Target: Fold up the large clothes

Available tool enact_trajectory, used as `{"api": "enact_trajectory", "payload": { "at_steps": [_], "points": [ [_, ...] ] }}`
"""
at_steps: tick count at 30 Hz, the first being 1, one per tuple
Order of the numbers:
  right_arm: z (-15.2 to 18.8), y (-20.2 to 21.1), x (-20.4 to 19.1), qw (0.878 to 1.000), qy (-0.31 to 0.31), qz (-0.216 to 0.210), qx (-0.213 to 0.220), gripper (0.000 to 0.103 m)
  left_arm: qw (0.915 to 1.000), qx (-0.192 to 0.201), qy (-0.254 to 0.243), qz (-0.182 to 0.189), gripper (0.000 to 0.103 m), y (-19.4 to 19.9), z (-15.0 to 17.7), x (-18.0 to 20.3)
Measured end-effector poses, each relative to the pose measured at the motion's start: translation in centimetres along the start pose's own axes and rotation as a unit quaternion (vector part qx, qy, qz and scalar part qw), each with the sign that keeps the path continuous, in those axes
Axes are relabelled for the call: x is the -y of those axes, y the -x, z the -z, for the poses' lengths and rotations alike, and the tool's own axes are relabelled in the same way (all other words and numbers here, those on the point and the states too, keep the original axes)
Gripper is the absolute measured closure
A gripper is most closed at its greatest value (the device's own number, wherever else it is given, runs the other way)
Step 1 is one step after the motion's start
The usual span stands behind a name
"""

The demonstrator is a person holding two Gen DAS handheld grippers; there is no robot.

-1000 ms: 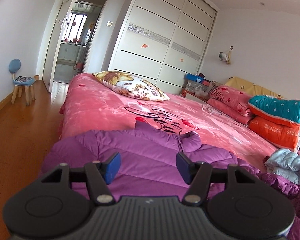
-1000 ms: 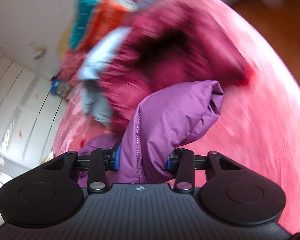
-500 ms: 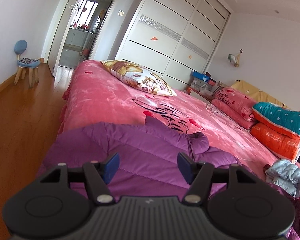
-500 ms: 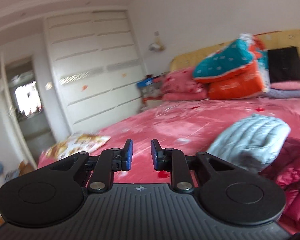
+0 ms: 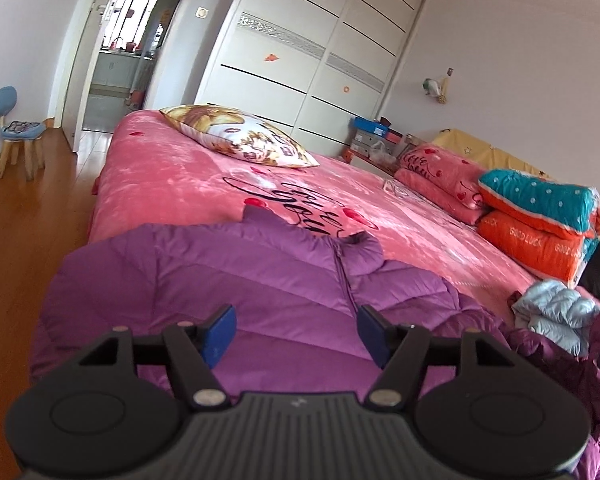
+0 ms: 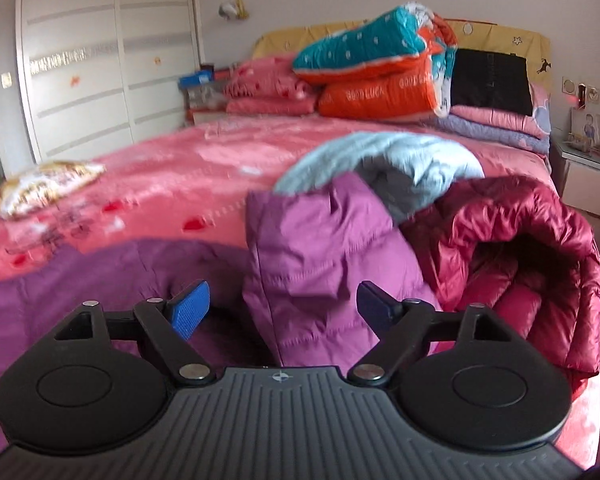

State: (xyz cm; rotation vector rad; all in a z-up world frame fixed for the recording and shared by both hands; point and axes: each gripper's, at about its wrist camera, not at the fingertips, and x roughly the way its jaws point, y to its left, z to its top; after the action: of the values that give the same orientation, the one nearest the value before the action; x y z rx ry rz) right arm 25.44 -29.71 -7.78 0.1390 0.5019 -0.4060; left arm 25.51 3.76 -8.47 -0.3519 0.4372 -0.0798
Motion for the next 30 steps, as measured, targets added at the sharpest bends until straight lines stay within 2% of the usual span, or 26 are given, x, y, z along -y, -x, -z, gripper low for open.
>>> {"api": "enact_trajectory", "payload": {
  "at_steps": [3, 4, 5, 7, 8, 11, 16, 19, 22, 25, 27, 30],
  "points": [
    [1.5, -1.2, -1.1, 0.998, 0.05, 0.046, -0.005, 0.0, 0.9999, 0.002, -0.011, -0.003, 0.036, -0.1, 0.1, 0.4],
    [1.8, -1.7, -1.1, 0.996, 0.065, 0.06, 0.001, 0.003, 0.9999, 0.004, -0.014, -0.005, 0.035, -0.2, 0.1, 0.4],
    [1.6, -3.3, -0.1, 0.995, 0.073, 0.068, 0.004, 0.024, 0.9998, 0.006, -0.016, -0.007, 0.035, -0.2, 0.1, 0.4],
    [1.7, -3.9, 0.8, 0.995, 0.069, 0.066, 0.004, 0.052, 0.9998, 0.005, -0.014, -0.011, 0.035, -0.4, 0.0, 0.1],
    [1.9, -3.8, 1.0, 0.996, 0.065, 0.064, 0.007, 0.062, 0.9999, 0.005, -0.01, -0.012, 0.035, -0.5, -0.1, -0.1],
    [1.4, -3.4, 1.6, 0.996, 0.059, 0.06, 0.02, 0.075, 0.9998, 0.005, 0.004, -0.017, 0.035, -0.6, -0.2, -0.7],
    [-1.8, -2.3, 1.3, 0.997, 0.011, 0.025, 0.072, 0.08, 0.9996, 0.008, 0.01, -0.027, 0.035, -0.5, -0.3, -1.6],
    [-4.6, -1.6, -0.5, 0.994, -0.016, -0.024, 0.107, 0.081, 0.9992, 0.011, 0.017, -0.034, 0.035, -0.4, -0.6, -2.3],
    [-6.8, -1.0, -3.1, 0.985, -0.04, -0.104, 0.135, 0.081, 0.9985, 0.019, 0.028, -0.043, 0.035, -0.1, -0.9, -3.0],
    [-8.3, -0.9, -6.5, 0.966, -0.059, -0.208, 0.144, 0.081, 0.9975, 0.023, 0.043, -0.051, 0.035, 0.0, -1.2, -4.0],
    [-8.7, -0.7, -9.1, 0.947, -0.066, -0.279, 0.143, 0.081, 0.9963, 0.027, 0.058, -0.057, 0.035, 0.0, -1.5, -4.9],
    [-8.4, -0.9, -13.1, 0.919, -0.068, -0.369, 0.12, 0.081, 0.9924, 0.034, 0.1, -0.063, 0.035, 0.3, -1.9, -6.5]
  ]
}}
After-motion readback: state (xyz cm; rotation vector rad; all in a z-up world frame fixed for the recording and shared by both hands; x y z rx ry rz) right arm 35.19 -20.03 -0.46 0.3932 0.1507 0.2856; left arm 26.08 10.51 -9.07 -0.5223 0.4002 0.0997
